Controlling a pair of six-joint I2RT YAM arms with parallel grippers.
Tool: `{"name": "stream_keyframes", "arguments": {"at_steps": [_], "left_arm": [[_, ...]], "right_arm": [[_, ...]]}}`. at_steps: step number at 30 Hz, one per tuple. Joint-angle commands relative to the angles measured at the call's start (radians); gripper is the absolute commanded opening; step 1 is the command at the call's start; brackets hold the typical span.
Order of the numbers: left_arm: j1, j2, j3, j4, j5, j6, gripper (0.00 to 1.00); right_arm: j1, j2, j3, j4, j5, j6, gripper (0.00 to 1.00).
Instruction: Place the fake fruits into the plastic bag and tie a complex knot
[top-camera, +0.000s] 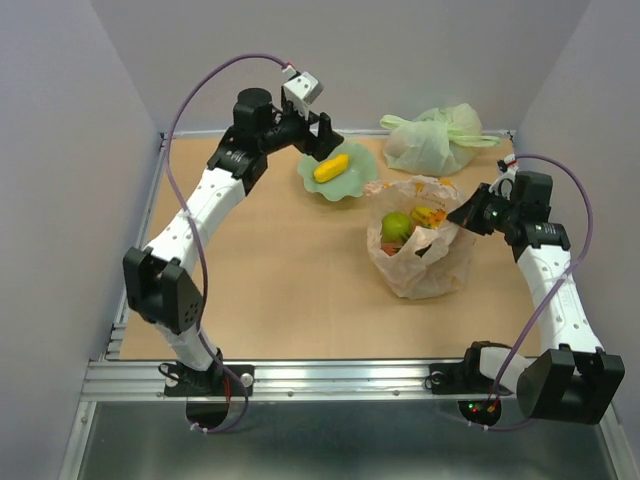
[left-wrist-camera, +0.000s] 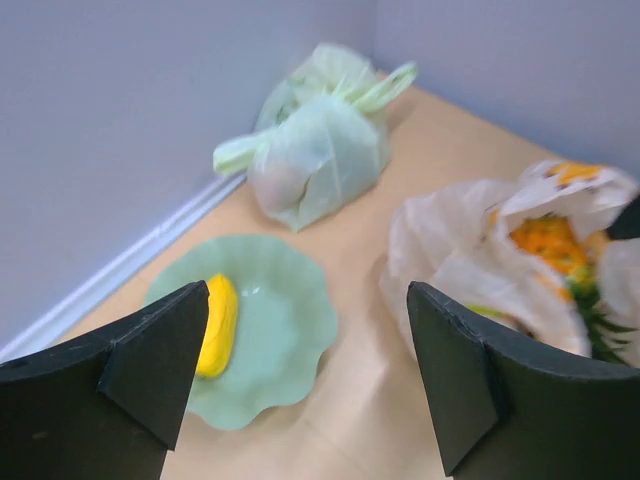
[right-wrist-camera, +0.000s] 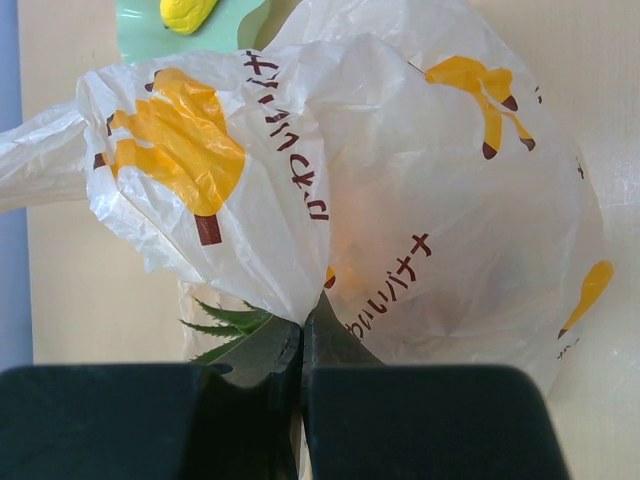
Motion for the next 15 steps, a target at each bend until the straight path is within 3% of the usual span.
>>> {"name": "stream_keyframes", "arguments": {"at_steps": [1,5,15], "left_arm": [[0.023,0.179,0.087,-0.073,0.02,0.077,0.92],[0.026,0.368,0.302,-0.203,0.009,0.224,0.9],[0.032,0.745,0.598,-0.183,-0.166,0.367,0.94]], "right_arm": [[0.005,0.005,0.027,0.029,0.004,-0.011,0.0],[0.003,0.006,0.024,0.028,0.014,-0.019,0.0],[0.005,0.029,0.014,0.028,0.006,-0.028,0.0]]}}
